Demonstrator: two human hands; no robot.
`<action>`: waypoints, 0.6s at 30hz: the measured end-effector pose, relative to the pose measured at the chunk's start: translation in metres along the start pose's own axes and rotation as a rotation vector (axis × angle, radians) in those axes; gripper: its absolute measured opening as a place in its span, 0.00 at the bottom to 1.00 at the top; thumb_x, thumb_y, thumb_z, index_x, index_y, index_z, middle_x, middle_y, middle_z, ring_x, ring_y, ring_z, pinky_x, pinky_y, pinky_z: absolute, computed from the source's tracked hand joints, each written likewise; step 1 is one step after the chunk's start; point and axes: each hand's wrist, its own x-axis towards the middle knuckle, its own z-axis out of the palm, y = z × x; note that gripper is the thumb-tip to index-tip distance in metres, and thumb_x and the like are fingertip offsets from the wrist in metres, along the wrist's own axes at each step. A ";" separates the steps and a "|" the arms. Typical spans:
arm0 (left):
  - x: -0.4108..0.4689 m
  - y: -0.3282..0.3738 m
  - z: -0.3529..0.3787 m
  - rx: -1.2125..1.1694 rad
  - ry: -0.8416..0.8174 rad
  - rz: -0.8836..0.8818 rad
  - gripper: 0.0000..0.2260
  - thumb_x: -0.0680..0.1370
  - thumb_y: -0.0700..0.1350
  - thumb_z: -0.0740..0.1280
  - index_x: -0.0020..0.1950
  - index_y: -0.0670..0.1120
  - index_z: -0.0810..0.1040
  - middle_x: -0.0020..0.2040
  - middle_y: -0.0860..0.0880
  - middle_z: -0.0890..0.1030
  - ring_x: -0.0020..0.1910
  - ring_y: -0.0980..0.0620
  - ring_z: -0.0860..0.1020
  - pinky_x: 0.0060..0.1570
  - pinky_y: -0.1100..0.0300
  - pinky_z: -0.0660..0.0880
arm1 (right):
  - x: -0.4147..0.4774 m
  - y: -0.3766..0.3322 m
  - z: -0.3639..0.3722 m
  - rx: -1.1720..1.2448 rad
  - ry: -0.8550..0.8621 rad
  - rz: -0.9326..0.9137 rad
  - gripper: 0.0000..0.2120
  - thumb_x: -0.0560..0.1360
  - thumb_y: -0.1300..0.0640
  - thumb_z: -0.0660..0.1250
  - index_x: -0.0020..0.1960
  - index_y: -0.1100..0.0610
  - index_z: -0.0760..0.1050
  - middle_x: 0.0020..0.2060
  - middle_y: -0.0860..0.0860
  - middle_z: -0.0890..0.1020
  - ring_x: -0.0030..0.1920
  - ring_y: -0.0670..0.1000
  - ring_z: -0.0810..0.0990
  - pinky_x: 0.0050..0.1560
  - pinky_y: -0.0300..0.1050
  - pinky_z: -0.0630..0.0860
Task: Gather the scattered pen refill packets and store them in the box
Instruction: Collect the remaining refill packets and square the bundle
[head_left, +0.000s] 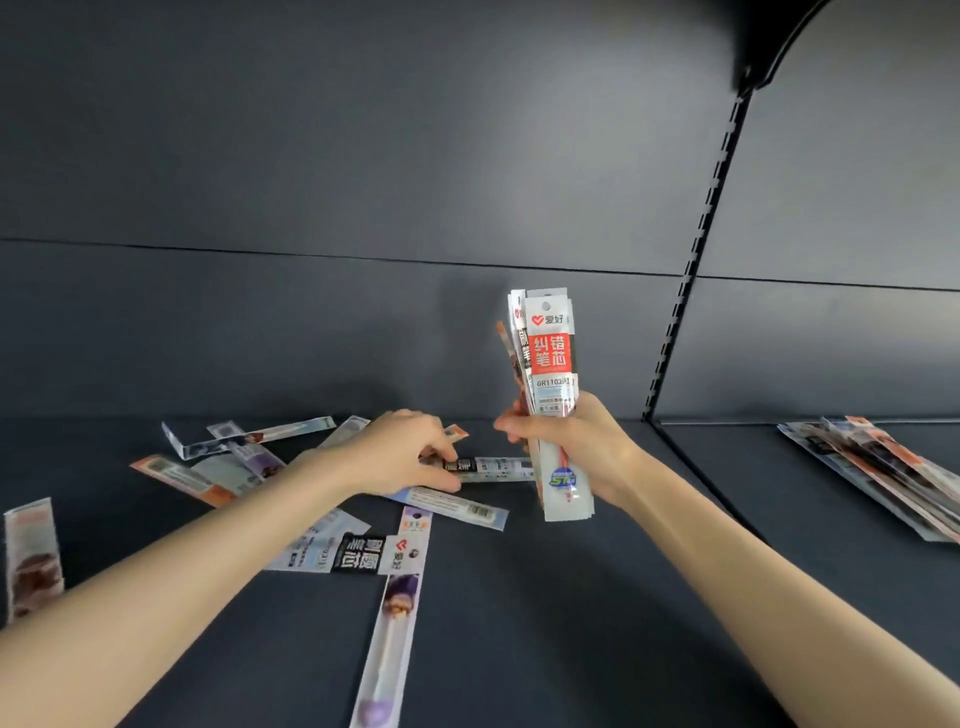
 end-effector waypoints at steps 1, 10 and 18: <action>0.001 -0.001 -0.001 0.008 0.024 0.051 0.16 0.76 0.56 0.65 0.60 0.52 0.79 0.55 0.52 0.79 0.56 0.51 0.75 0.35 0.69 0.59 | 0.005 0.001 0.002 -0.034 0.001 0.006 0.05 0.69 0.62 0.73 0.43 0.59 0.79 0.44 0.56 0.85 0.46 0.54 0.82 0.55 0.50 0.77; 0.003 -0.013 0.010 -0.057 0.281 0.252 0.11 0.81 0.49 0.58 0.50 0.46 0.78 0.47 0.52 0.79 0.45 0.54 0.72 0.42 0.78 0.63 | 0.014 0.005 0.004 -0.274 -0.099 0.115 0.08 0.71 0.63 0.72 0.50 0.63 0.81 0.44 0.53 0.85 0.44 0.49 0.82 0.52 0.42 0.77; 0.012 -0.005 -0.025 -0.758 0.675 0.134 0.07 0.71 0.42 0.73 0.45 0.45 0.77 0.38 0.51 0.83 0.34 0.56 0.80 0.32 0.63 0.76 | 0.021 -0.007 0.001 -0.209 -0.090 0.030 0.08 0.69 0.64 0.74 0.47 0.56 0.81 0.43 0.53 0.85 0.46 0.56 0.83 0.53 0.52 0.78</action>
